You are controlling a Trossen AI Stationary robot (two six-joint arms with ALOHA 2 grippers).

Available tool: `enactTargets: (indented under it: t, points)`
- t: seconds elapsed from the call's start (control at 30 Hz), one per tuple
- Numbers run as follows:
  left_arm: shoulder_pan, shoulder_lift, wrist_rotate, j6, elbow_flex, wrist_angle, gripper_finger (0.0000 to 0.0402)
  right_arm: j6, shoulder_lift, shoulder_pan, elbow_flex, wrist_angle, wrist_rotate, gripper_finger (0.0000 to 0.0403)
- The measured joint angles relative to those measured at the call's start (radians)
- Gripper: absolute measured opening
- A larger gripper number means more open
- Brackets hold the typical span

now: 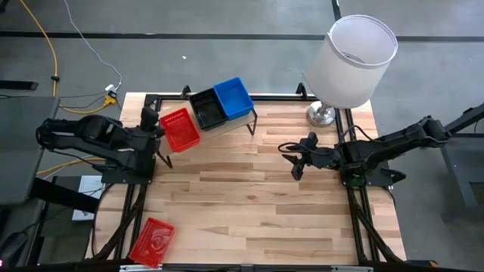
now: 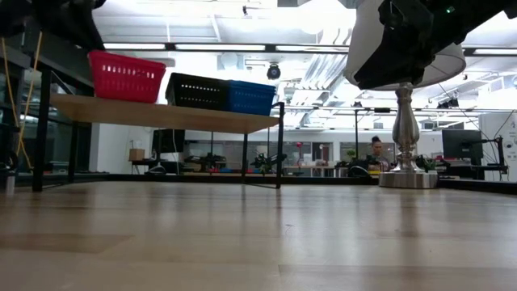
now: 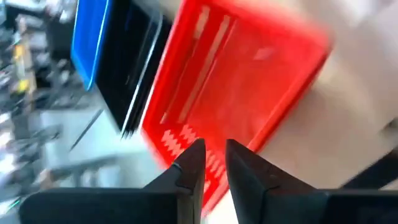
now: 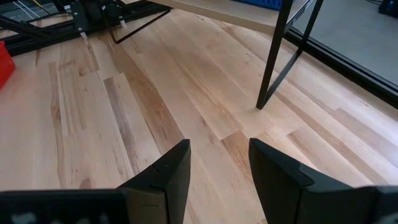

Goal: Stack baskets on shelf by color
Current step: Stack the right red bin on top of the other red bin on the shelf

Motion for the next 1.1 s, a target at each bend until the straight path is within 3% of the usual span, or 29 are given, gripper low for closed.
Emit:
enactTargets:
  t: [0.23, 0.37, 0.63, 0.8, 1.1]
  points:
    - [-0.002, 0.040, 0.330, -0.155, 0.009, 0.291, 0.0035, -0.008, 0.000, 0.000, 0.000, 0.000, 0.010, 0.0151]
    - [-0.034, 0.135, 0.366, -0.261, 0.009, 0.344, 0.0004, 0.000, 0.000, 0.000, 0.000, 0.000, 0.017, 0.0151]
    - [-0.142, 0.387, 0.017, -0.445, -0.006, 0.303, 0.0001, 0.000, 0.020, 0.000, 0.000, 0.003, 0.017, 0.0151]
    - [-0.154, 0.430, -0.070, -0.496, -0.006, 0.299, 0.0000, -0.008, 0.063, 0.000, 0.000, 0.003, 0.018, 0.0151]
    - [-0.137, 0.377, -0.197, -0.561, -0.006, 0.252, 0.0000, -0.054, 0.156, 0.000, 0.000, 0.057, 0.021, 0.0151]
